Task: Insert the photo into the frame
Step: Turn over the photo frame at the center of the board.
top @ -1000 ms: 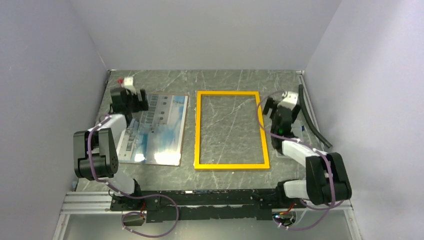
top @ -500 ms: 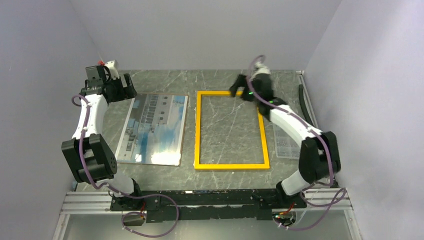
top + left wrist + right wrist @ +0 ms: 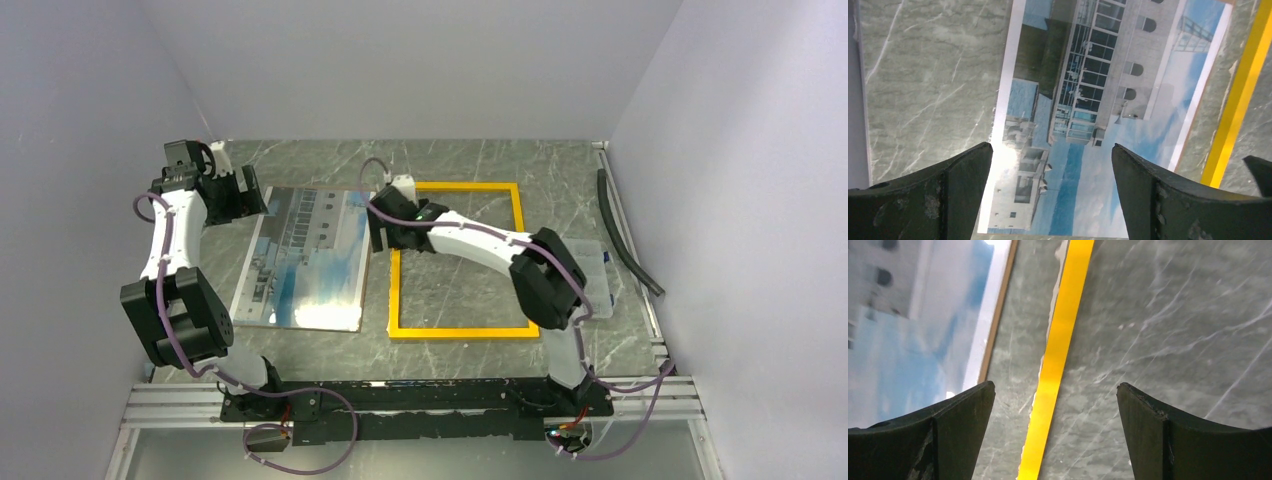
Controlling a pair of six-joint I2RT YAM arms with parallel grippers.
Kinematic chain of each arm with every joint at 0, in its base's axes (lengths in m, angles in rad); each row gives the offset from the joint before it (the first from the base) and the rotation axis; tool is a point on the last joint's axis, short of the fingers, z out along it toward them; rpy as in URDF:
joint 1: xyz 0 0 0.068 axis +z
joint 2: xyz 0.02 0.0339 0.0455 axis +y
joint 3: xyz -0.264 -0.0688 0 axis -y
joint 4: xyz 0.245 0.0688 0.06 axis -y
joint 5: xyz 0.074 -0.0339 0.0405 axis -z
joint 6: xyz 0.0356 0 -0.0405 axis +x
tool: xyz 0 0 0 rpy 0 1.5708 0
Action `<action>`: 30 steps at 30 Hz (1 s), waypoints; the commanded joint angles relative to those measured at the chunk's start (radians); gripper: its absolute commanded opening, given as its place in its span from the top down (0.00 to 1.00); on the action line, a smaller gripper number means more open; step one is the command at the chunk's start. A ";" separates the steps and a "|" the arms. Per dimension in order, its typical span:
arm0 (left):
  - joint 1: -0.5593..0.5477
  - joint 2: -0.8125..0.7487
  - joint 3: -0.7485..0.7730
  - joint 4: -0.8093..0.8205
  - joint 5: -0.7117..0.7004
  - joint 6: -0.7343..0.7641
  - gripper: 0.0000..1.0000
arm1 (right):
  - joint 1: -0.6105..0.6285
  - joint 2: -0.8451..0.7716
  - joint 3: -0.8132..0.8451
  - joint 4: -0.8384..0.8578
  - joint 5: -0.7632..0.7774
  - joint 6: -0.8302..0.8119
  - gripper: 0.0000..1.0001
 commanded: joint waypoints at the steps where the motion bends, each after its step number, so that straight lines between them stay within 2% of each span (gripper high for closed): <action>1: 0.014 -0.029 0.015 -0.035 -0.034 0.057 0.05 | 0.053 0.076 0.096 -0.128 0.095 0.048 0.06; 10: 0.030 -0.034 -0.002 -0.071 0.006 0.084 0.10 | 0.087 0.188 0.149 -0.162 0.116 0.074 0.21; 19: 0.030 -0.043 0.001 -0.102 0.041 0.100 0.10 | 0.091 0.209 0.086 -0.096 0.111 0.095 0.33; 26: 0.030 -0.042 0.001 -0.109 0.044 0.089 0.08 | 0.105 0.232 0.106 -0.086 0.088 0.109 0.55; 30: 0.031 -0.036 0.005 -0.121 0.049 0.097 0.07 | 0.105 0.188 0.112 -0.077 0.086 0.127 0.79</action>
